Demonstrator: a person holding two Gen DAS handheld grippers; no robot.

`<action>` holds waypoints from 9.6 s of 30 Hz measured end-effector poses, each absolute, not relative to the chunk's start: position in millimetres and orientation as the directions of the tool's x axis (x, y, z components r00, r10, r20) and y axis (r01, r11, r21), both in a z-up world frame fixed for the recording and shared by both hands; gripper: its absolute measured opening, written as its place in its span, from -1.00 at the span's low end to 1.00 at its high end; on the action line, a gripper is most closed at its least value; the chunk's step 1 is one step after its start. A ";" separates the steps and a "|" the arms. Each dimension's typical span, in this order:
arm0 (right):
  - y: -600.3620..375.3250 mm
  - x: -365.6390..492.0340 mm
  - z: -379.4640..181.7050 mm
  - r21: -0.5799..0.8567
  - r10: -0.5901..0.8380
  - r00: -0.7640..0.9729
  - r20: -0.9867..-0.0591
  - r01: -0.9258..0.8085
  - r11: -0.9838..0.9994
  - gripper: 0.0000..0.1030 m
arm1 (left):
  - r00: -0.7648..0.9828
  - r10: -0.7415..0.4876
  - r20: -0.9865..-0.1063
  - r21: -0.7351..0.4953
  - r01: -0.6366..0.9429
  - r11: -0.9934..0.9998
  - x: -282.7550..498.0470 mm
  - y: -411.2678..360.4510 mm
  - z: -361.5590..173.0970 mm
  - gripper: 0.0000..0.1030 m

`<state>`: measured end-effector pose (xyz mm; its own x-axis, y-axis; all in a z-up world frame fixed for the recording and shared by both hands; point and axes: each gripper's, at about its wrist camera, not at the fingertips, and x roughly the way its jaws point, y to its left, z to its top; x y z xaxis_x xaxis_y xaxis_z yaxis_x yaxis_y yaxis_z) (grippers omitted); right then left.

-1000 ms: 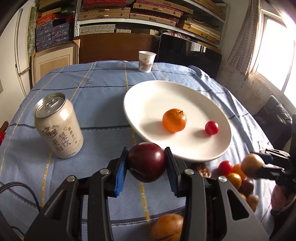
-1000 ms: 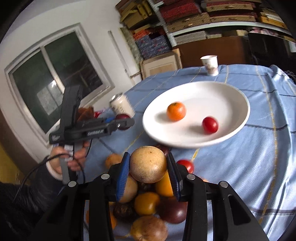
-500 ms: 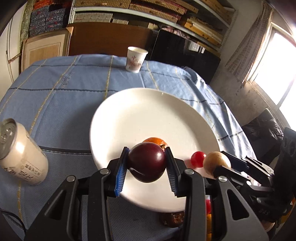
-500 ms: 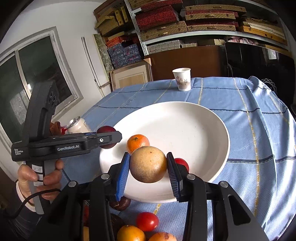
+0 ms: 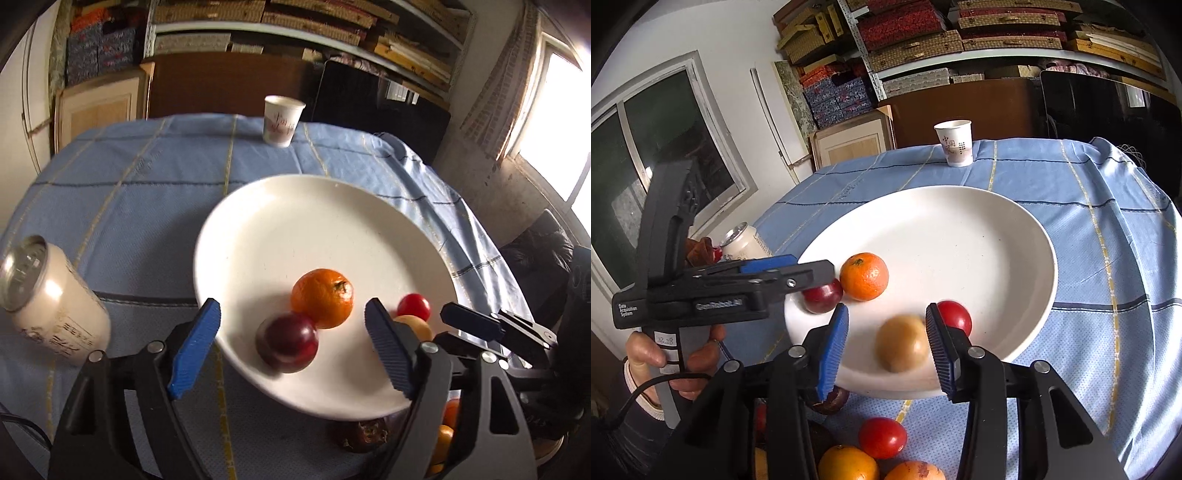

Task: Organize fruits
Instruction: 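Lower the plum onto the plate with the left tool while the right tool releases the tan fruit there, then withdraw both tools from the plate toward the fruit pile, then grasp the large brown pear with the right tool while the left tool grasps a mottled tan fruit, then release the brown pear on the plate with the right tool while the left tool releases the tan fruit, then withdraw both open tools from the plate back toward the fruit pile, then grasp the dark red plum with the right tool while the left tool grasps a large tan fruit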

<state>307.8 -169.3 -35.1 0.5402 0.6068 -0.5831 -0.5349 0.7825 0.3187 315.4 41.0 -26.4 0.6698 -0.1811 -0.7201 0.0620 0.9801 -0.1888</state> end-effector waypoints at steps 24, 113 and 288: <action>-221.2 256.3 -56.6 0.368 0.580 0.480 -0.658 -0.467 0.804 0.49 | 0.661 0.106 -0.743 0.029 -0.127 0.992 224.9 82.5 -41.0 0.91; -216.1 151.6 -68.7 0.338 0.567 0.526 -0.634 -0.471 0.815 -0.10 | 0.693 -0.092 -0.715 -0.018 0.113 0.993 173.7 73.3 -43.6 0.88; -266.4 203.5 -78.8 0.653 0.773 0.401 -0.492 -0.418 0.632 -0.28 | 0.563 -0.421 -0.711 -0.174 0.440 0.881 158.3 -21.7 -46.2 0.10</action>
